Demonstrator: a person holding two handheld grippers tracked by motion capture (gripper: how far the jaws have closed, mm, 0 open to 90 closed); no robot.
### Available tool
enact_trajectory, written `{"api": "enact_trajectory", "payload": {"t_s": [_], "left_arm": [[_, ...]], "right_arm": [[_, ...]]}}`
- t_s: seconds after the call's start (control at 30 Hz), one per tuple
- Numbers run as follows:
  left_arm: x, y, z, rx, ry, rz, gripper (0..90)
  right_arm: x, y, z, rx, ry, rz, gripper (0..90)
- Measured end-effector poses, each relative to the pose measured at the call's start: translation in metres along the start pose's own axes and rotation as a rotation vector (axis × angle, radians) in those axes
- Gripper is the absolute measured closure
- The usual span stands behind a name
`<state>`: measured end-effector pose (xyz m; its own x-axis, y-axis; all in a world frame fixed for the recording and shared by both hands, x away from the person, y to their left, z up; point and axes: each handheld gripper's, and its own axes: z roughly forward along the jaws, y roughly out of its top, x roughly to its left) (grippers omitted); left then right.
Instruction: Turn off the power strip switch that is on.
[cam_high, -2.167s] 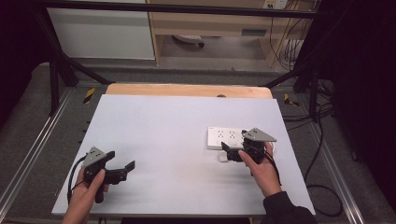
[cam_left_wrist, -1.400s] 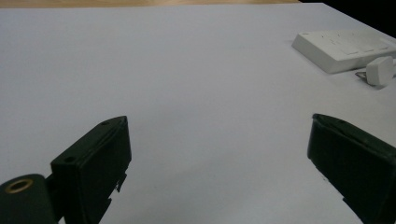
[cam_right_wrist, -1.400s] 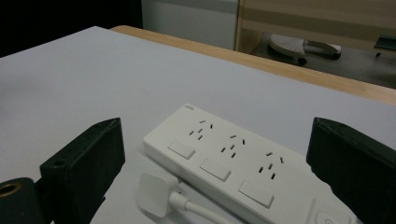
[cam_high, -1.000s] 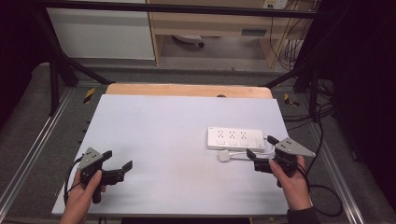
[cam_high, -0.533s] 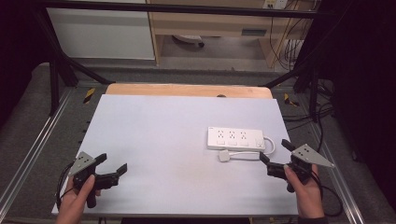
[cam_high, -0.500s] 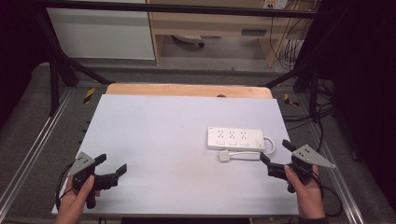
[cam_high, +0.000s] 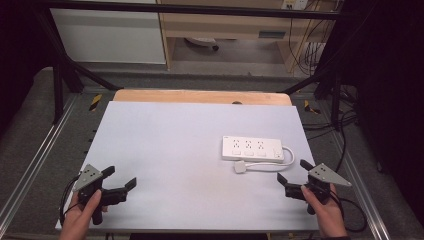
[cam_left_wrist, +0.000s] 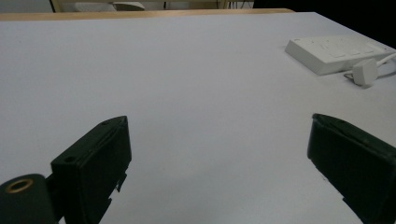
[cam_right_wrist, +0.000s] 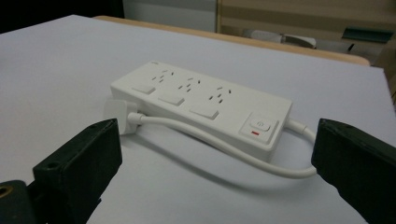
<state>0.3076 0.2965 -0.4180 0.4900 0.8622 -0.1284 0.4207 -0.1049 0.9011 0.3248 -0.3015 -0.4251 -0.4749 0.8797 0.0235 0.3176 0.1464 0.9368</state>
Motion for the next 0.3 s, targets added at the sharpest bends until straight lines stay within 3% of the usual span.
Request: {"api": "enact_trajectory", "payload": {"t_s": [0.17,0.23,0.3], "left_arm": [[-0.001,0.000,0.002,0.005,-0.003,0.001,6.3],[-0.003,0.001,0.004,0.008,-0.010,0.007,6.3],[-0.004,0.001,0.005,0.016,-0.013,0.018,6.3]], "right_arm": [[0.002,-0.006,0.015,0.060,0.028,0.018,2.9],[0.006,-0.010,0.024,0.127,0.043,0.028,3.2],[0.009,-0.013,0.031,0.201,0.055,-0.001,3.4]]}}
